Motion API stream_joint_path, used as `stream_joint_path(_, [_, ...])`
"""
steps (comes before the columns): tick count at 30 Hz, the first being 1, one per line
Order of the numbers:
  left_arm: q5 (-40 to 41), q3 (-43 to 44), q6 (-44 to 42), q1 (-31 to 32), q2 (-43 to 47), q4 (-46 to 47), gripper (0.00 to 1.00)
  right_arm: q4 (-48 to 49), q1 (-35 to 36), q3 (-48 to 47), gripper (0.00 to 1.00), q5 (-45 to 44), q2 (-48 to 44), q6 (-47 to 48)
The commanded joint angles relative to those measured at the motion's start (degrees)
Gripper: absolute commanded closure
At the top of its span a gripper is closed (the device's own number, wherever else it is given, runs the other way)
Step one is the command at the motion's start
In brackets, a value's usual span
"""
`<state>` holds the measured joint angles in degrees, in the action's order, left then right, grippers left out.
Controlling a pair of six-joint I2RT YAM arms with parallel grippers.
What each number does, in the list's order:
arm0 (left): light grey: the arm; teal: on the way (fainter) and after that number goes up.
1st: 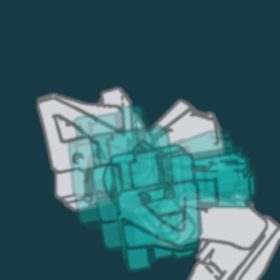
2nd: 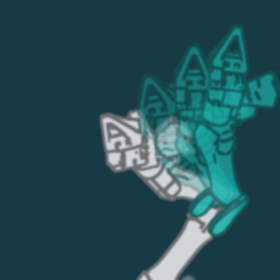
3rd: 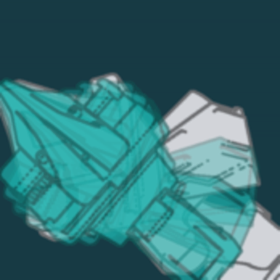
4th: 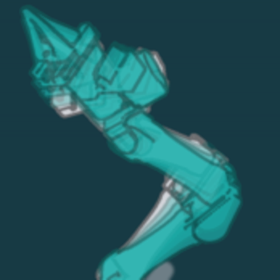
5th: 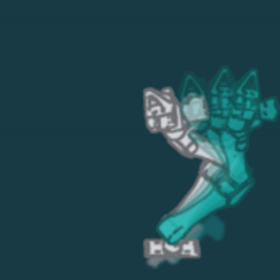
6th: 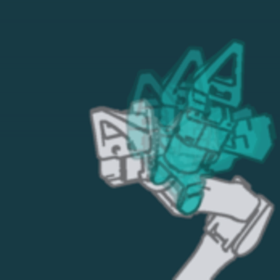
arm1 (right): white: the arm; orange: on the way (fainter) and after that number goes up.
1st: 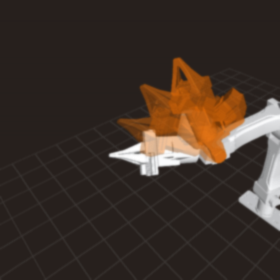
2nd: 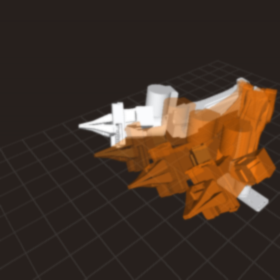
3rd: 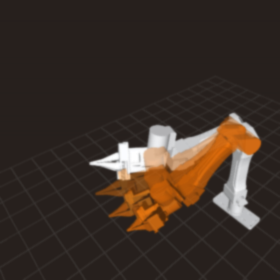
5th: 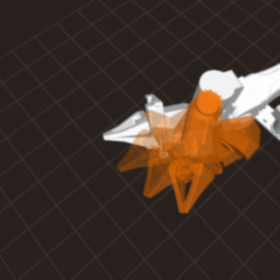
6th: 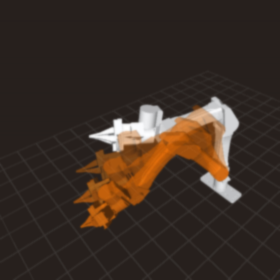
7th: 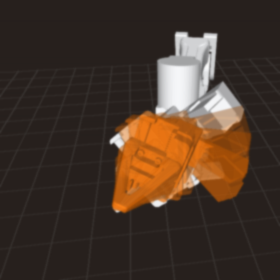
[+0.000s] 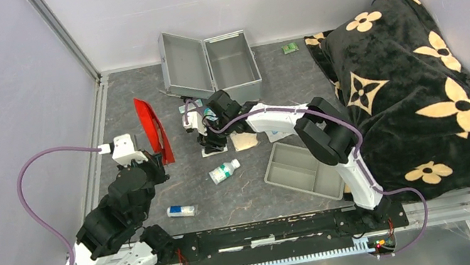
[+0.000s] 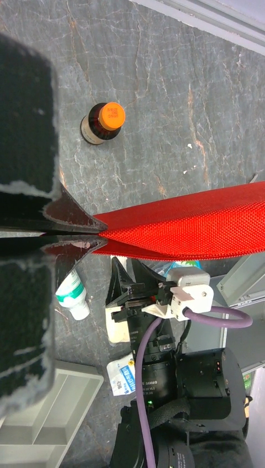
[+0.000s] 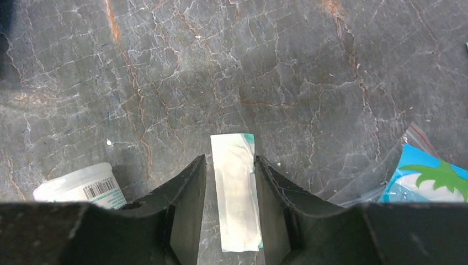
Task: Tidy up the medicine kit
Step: Pick up the medical item at the center of the board.
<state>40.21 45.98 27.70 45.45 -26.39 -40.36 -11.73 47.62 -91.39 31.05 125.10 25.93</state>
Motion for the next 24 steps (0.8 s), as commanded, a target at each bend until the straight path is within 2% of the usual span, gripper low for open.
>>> stream_joint_path(1, [0.65,-0.03,0.51,0.08,0.13,2.48,0.98,1.57,-0.27,-2.51,0.56,3.40,1.22,2.43])
stream_joint_path(7, [0.57,-0.01,0.51,0.08,0.07,2.48,0.98,0.01,-1.56,-3.03,0.55,7.00,2.75,4.58])
stream_joint_path(24, [0.53,-0.10,0.51,0.08,-0.06,2.56,0.98,-0.11,-2.10,-4.91,0.54,6.50,5.36,3.52])
